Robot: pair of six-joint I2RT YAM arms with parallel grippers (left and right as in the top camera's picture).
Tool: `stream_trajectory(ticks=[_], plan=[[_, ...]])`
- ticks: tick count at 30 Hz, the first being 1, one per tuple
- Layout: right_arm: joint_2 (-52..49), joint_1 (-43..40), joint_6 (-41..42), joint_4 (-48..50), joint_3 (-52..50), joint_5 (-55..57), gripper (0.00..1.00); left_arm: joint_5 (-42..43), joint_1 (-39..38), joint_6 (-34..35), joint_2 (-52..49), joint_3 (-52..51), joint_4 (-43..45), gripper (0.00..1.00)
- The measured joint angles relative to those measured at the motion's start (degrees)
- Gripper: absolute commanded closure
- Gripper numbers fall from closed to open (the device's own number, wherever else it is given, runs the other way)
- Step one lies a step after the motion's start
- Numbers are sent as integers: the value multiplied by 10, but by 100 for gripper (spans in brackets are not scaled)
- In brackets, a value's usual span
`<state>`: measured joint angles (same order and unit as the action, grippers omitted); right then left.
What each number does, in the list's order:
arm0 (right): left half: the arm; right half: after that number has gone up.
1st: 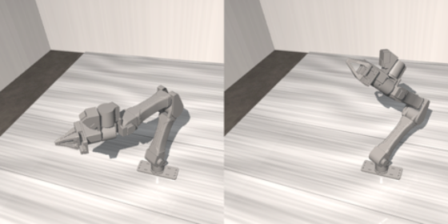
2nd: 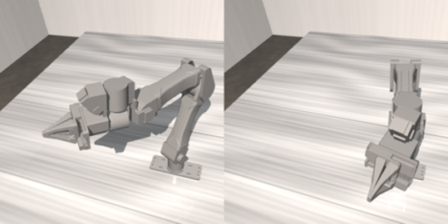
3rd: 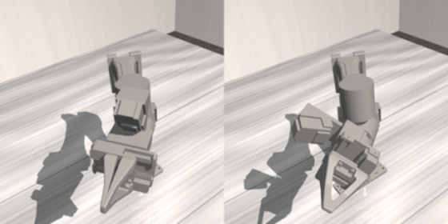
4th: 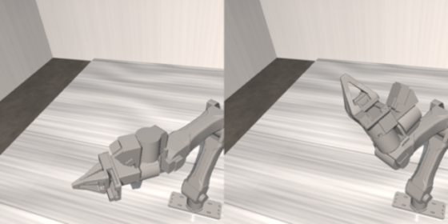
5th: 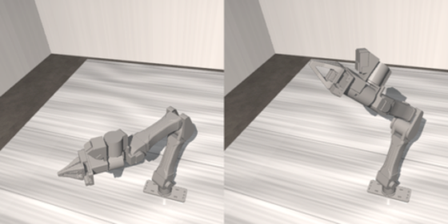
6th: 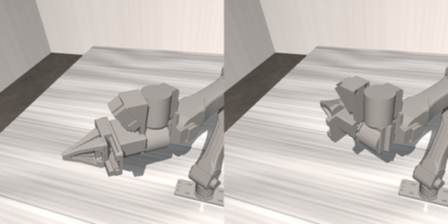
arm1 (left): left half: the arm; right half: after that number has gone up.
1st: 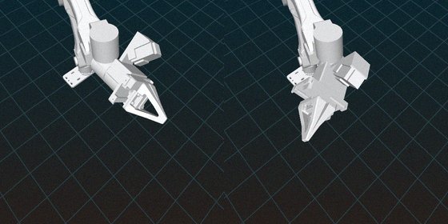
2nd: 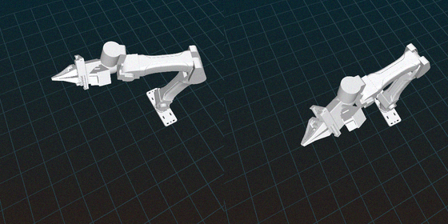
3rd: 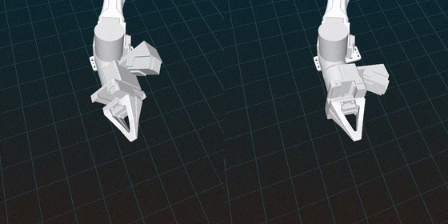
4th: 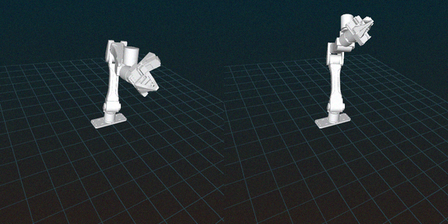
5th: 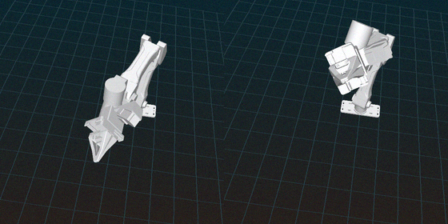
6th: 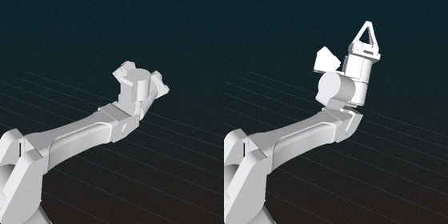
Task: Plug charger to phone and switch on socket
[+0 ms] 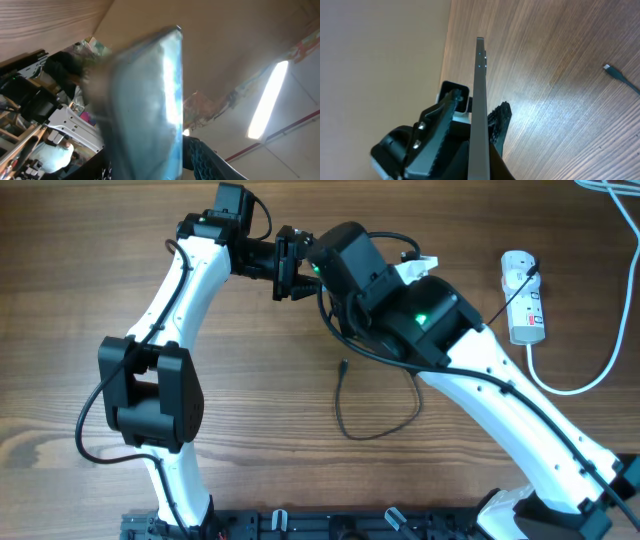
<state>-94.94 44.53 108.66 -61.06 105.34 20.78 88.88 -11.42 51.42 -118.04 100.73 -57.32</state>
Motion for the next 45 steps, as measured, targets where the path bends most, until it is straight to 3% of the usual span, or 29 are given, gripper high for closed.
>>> stream_trajectory(ticks=[26, 45], plan=[[-10, 0, 34, 5, 0, -4, 96, 2, 0, 2, 0, 0, 0, 57], [-10, -1, 47, 11, 0, -4, 96, 0, 0, 4, 0, 0, -1, 80]])
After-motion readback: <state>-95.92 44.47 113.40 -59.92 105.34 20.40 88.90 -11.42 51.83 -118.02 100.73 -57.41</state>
